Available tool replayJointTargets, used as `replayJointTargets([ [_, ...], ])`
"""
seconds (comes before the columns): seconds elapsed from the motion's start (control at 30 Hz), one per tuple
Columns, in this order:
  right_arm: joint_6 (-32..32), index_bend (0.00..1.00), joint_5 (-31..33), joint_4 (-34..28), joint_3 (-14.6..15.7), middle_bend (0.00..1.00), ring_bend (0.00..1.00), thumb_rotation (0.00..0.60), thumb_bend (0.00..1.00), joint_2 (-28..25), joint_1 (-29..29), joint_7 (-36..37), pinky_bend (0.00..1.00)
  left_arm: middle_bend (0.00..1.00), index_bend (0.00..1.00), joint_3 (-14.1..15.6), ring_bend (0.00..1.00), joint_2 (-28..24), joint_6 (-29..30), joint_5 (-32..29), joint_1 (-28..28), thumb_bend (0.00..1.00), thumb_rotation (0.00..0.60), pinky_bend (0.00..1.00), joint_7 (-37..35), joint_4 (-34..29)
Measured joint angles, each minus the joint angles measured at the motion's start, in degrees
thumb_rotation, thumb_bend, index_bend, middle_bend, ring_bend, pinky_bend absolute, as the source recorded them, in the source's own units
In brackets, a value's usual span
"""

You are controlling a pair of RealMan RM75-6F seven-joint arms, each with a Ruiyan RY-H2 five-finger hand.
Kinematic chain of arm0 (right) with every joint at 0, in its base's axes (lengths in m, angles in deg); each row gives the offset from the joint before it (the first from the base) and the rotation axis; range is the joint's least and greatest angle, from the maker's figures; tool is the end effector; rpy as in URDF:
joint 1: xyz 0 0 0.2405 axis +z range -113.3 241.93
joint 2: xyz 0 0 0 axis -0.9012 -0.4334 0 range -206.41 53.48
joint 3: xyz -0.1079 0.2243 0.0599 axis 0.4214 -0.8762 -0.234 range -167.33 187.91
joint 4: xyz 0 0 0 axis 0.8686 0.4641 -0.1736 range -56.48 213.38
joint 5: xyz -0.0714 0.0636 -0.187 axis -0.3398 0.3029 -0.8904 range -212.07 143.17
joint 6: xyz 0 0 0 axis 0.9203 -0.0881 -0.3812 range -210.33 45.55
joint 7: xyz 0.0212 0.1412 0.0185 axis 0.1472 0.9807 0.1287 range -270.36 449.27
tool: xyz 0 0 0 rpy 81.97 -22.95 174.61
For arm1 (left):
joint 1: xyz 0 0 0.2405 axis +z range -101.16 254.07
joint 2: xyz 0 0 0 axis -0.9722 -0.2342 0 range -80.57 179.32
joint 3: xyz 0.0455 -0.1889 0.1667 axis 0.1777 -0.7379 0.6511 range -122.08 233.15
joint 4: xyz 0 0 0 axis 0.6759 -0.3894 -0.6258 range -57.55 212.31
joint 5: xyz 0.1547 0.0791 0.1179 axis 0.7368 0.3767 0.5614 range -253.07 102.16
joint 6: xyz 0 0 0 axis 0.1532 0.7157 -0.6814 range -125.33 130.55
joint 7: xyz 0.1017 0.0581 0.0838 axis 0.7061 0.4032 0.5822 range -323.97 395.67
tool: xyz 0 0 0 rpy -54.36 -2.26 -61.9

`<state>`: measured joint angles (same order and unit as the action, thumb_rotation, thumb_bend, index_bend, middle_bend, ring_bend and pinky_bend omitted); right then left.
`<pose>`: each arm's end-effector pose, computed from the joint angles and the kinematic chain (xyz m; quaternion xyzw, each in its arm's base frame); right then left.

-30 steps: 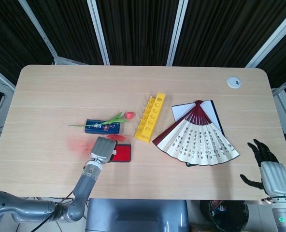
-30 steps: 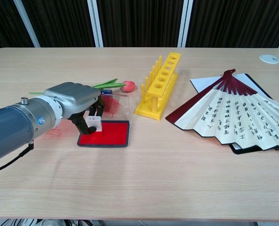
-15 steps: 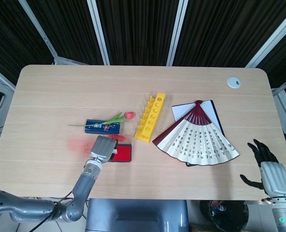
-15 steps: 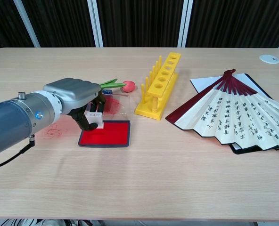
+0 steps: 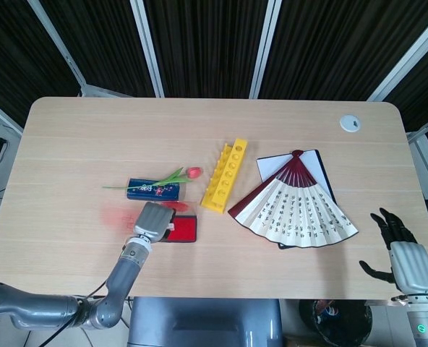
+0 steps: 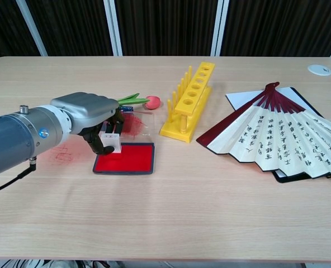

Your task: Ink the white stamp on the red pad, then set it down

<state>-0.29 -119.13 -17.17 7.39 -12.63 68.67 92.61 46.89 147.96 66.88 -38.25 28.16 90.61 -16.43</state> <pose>-0.3070 -0.1773 0.1495 0.5752 -0.4415 0.3991 0.5612 -0.1089 0.3018 -0.0712 -0.7860 -0.3577 -0.2313 0.4480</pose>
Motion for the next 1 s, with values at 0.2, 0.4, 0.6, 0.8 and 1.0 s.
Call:
replayJointTargets([
  [0.2, -0.13, 0.13, 0.05, -0.02, 0.02, 0.0, 0.0, 0.6, 0.25, -0.04, 0.02, 0.14, 0.19, 0.67, 0.71, 0.99, 0.53, 0.71, -0.38, 0.15, -0.17, 0.47, 0.6, 0.59, -0.6, 1.66],
  [0.4, -0.08, 0.13, 0.03, -0.11, 0.04, 0.0, 0.0, 0.6, 0.25, -0.11, -0.02, 0.19, 0.19, 0.67, 0.71, 1.87, 0.53, 0.96, -0.44, 0.09, -0.12, 0.47, 0.6, 0.59, -0.93, 2.34],
  [0.6, -0.04, 0.13, -0.09, -0.1, 0.09, 0.0, 0.0, 0.6, 0.25, -0.11, -0.03, 0.11, 0.19, 0.67, 0.71, 1.63, 0.53, 0.14, 0.36, 0.97, 0.04, 0.47, 0.6, 0.59, -1.86, 1.23],
  [0.8, 0.02, 0.13, -0.11, -0.09, 0.07, 0.0, 0.0, 0.6, 0.25, -0.09, -0.03, -0.12, 0.19, 0.66, 0.71, 1.28, 0.53, -2.53, 1.8, 2.29, 0.33, 0.47, 0.6, 0.59, -2.33, -2.5],
  [1.0, 0.03, 0.13, -0.21, -0.13, 0.13, 0.0, 0.0, 0.6, 0.25, -0.05, -0.03, -0.25, 0.19, 0.66, 0.7, 2.35, 0.53, -7.39, 2.94, 4.32, 1.36, 0.47, 0.6, 0.59, -2.91, -6.96],
])
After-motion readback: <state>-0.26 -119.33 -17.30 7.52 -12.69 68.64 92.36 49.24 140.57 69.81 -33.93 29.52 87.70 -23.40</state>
